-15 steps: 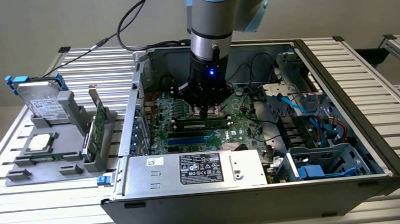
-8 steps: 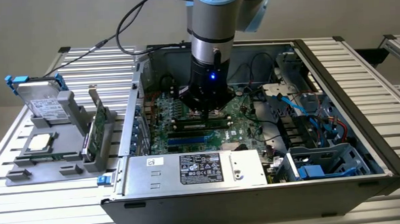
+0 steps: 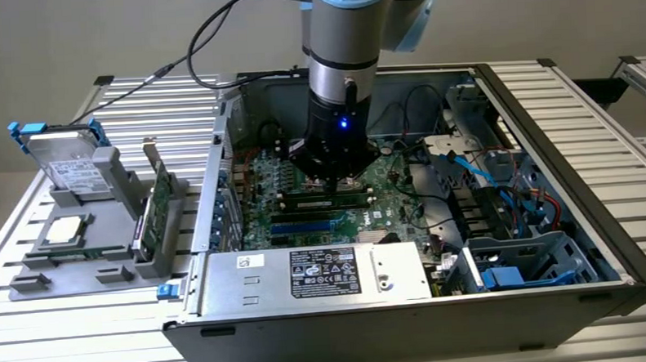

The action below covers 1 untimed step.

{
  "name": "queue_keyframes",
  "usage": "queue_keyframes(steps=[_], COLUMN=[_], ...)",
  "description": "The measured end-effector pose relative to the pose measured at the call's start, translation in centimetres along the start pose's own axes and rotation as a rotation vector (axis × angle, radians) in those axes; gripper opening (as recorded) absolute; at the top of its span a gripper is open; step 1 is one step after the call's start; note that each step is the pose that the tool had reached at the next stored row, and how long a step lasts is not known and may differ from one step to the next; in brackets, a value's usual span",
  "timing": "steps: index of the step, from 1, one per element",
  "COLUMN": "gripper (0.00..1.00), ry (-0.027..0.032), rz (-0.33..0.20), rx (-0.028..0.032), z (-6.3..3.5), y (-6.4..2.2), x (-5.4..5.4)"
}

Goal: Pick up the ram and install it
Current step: 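Press down the ram until it locks into place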

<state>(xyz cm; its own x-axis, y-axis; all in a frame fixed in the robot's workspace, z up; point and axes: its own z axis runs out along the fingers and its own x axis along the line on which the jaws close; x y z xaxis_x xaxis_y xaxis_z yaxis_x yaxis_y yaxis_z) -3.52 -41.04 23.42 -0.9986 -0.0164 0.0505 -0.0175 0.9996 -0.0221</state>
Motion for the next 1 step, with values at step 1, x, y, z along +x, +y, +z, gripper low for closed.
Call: queue_keyframes(steps=[1], gripper=[0.10], ry=[0.0000], rz=[0.000], rx=[0.0000], z=[0.00], y=[0.00], x=[0.00])
